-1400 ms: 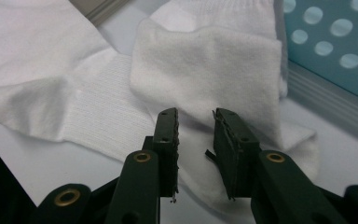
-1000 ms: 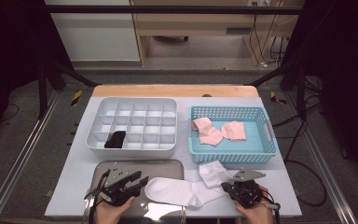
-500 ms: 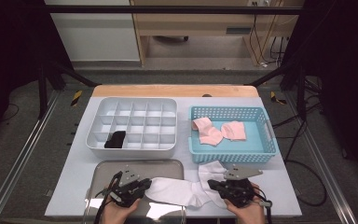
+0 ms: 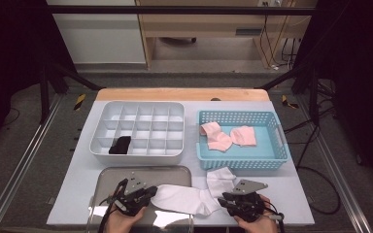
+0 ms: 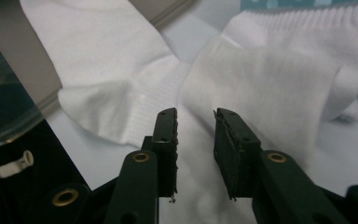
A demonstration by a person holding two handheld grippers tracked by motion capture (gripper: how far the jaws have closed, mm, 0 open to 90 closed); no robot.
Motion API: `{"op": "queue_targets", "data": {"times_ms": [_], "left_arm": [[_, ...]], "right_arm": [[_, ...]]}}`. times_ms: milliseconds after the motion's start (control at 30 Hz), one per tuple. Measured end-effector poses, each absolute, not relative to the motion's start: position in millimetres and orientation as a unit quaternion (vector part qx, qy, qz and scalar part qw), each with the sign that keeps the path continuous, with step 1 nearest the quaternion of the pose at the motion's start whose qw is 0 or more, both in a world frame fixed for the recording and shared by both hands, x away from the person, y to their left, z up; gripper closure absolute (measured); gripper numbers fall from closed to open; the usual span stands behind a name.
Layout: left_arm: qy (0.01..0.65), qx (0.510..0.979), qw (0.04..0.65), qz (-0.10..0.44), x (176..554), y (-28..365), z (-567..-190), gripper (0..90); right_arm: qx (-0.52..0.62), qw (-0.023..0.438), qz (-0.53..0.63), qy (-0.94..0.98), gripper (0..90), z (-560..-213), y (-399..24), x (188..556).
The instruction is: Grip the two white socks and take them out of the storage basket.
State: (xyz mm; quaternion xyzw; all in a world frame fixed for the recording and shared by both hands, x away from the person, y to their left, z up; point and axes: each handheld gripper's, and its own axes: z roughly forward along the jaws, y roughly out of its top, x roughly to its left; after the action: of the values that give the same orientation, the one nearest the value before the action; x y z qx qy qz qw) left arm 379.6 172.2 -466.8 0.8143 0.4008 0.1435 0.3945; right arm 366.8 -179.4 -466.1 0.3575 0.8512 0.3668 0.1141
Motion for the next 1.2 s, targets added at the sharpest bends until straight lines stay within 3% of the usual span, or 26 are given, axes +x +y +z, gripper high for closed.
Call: {"op": "queue_targets", "data": {"times_ms": [133, 167, 267, 633, 800, 1033, 1133, 1200], "left_arm": [[0.400, 0.815, 0.394, 0.145, 378.8, 172.3, -467.3, 85.8], [0.401, 0.814, 0.395, 0.144, 378.9, 172.5, -467.4, 85.9], [0.401, 0.814, 0.395, 0.144, 379.1, 172.6, -467.5, 86.0], [0.402, 0.813, 0.397, 0.144, 379.6, 172.2, -467.3, 86.1], [0.403, 0.811, 0.399, 0.145, 379.2, 172.7, -467.4, 85.8], [0.407, 0.806, 0.403, 0.149, 379.5, 174.3, -466.5, 75.4], [0.406, 0.796, 0.418, 0.161, 378.2, 176.4, -457.8, 66.5], [0.403, 0.791, 0.428, 0.168, 375.9, 176.5, -449.8, 63.6]], "right_arm": [[0.349, 0.112, 0.354, 0.861, 73.1, -473.8, -176.4, 366.9], [0.350, 0.109, 0.351, 0.862, 87.7, -471.5, -177.0, 367.7], [0.359, 0.103, 0.351, 0.859, 90.0, -470.0, -177.0, 368.6], [0.345, 0.092, 0.426, 0.831, 90.0, -435.9, -163.7, 371.2], [0.344, 0.074, 0.443, 0.824, 90.0, -436.3, -121.0, 396.0], [0.366, 0.074, 0.408, 0.833, 90.0, -453.0, -98.5, 415.6], [0.353, 0.083, 0.435, 0.824, 77.4, -446.1, -105.0, 411.7], [0.350, 0.096, 0.461, 0.810, 73.6, -437.0, -115.9, 408.4]]}}
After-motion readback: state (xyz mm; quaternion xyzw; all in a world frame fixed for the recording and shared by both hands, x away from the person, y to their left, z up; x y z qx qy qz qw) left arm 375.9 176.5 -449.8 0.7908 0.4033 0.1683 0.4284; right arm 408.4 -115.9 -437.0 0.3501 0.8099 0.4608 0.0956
